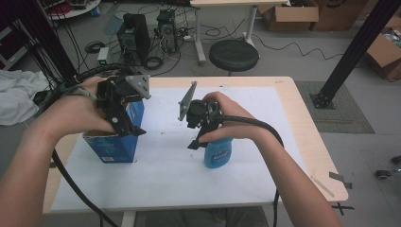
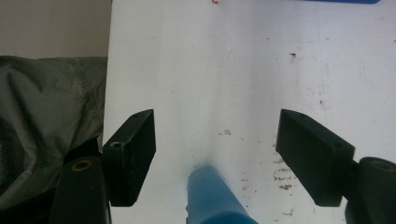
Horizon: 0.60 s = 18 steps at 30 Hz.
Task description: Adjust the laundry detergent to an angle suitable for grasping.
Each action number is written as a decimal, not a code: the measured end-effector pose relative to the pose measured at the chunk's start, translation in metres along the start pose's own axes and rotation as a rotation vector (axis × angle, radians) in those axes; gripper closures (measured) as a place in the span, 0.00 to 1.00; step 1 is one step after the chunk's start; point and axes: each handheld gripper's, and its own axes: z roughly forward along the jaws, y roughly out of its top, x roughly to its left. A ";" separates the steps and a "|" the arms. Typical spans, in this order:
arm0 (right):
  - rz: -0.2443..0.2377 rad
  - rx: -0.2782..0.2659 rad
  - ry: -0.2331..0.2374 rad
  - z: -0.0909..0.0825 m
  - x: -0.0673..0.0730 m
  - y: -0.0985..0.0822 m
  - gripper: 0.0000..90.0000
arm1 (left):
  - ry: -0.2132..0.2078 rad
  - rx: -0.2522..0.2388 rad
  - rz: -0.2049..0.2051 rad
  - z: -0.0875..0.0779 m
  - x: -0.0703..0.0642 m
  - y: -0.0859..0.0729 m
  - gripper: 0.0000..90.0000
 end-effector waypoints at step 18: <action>-0.006 -0.018 -0.003 -0.007 0.000 0.000 0.32 | 0.002 0.002 -0.005 0.000 0.002 0.002 0.01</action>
